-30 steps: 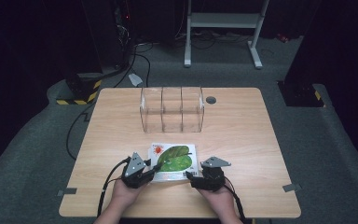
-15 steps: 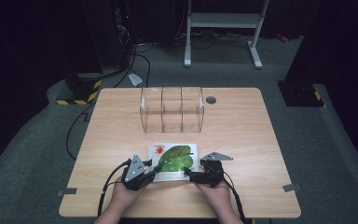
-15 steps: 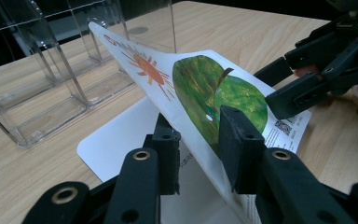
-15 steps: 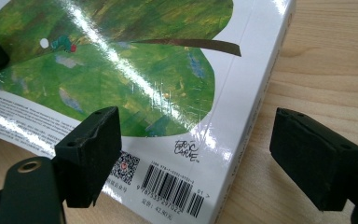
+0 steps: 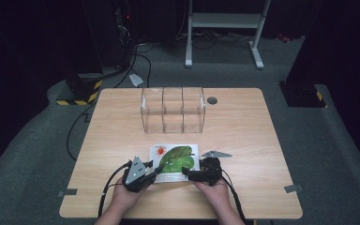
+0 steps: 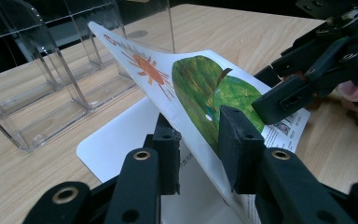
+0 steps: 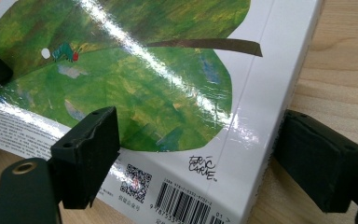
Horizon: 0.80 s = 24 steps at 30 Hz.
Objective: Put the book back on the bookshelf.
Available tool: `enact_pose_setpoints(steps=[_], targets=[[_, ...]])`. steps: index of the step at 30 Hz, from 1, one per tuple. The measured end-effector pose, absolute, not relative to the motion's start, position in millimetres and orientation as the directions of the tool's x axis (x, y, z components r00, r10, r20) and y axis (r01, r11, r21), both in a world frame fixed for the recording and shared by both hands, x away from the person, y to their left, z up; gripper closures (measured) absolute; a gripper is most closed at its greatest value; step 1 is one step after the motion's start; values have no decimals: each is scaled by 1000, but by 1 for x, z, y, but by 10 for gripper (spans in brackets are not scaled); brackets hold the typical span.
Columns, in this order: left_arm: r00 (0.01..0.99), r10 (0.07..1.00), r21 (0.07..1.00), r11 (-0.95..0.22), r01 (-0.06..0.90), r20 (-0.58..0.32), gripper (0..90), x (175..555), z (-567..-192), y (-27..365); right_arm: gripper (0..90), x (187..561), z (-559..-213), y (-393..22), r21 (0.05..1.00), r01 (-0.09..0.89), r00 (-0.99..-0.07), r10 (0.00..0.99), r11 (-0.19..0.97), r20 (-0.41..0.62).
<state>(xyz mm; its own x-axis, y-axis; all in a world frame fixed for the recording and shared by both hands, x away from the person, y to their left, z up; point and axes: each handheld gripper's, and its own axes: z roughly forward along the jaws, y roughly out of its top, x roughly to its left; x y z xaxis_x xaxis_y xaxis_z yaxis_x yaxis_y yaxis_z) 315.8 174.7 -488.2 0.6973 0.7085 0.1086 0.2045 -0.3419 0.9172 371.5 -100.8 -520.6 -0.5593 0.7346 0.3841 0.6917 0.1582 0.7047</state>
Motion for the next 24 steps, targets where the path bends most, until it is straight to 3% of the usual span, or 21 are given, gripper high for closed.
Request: enact_pose_setpoints(steps=[12, 24], targets=[[688, 721, 918, -325, 229, 84, 718, 319, -492, 178, 267, 363, -512, -104, 754, 634, -564, 771, 173, 297], [680, 729, 908, -333, 253, 78, 737, 321, -495, 180, 305, 355, -502, -106, 810, 560, -571, 789, 173, 226]])
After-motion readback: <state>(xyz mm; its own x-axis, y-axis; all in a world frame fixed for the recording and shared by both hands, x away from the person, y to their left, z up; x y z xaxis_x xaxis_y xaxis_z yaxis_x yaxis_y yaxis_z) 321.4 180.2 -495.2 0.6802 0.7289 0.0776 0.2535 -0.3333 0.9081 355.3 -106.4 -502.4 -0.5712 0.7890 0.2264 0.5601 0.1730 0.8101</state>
